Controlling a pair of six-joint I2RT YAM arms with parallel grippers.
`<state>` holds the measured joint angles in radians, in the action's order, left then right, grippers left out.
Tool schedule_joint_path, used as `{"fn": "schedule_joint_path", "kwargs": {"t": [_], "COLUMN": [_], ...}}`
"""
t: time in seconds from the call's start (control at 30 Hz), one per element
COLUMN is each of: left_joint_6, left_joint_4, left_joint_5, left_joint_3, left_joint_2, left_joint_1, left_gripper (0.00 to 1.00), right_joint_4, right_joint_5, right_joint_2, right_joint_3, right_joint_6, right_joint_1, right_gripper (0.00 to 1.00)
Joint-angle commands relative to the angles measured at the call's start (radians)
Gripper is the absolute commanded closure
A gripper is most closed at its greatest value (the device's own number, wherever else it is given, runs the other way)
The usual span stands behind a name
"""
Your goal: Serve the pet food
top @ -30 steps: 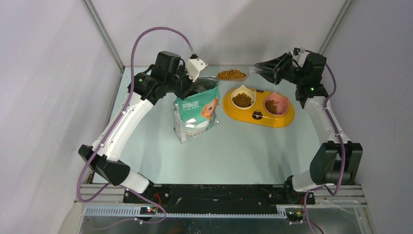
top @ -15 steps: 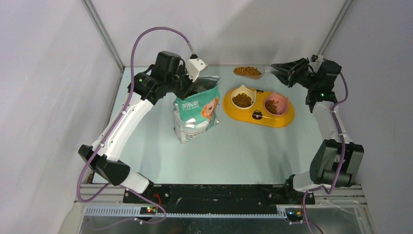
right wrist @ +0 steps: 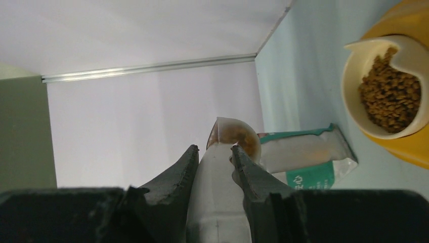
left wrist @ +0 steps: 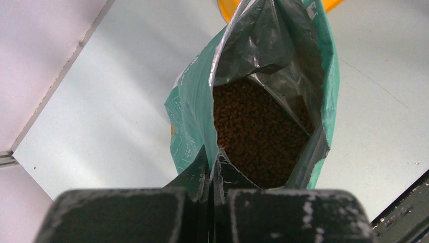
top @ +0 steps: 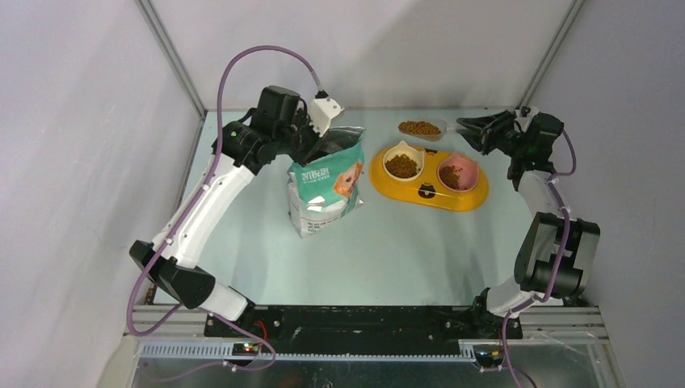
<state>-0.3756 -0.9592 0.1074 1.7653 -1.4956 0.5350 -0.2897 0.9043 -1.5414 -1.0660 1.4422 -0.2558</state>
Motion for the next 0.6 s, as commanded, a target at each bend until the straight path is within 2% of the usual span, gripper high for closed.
{"fn": "schedule_joint_path", "kwargs": {"t": [0.0, 0.57], "left_joint_6": [-0.017, -0.013], "left_joint_4": [-0.013, -0.013], "left_joint_5": [-0.011, 0.002], "left_joint_3": [-0.029, -0.059], "left_joint_2": [0.017, 0.049], "left_joint_1": [0.002, 0.002], "left_gripper": [1.00, 1.00], "right_joint_4": [-0.045, 0.048], "right_joint_5": [-0.026, -0.190], "right_joint_2": [-0.029, -0.105], "right_joint_3": [0.006, 0.022], "right_joint_6": [-0.082, -0.354], "right_joint_1": [-0.017, -0.023], "right_gripper": [1.00, 1.00]}}
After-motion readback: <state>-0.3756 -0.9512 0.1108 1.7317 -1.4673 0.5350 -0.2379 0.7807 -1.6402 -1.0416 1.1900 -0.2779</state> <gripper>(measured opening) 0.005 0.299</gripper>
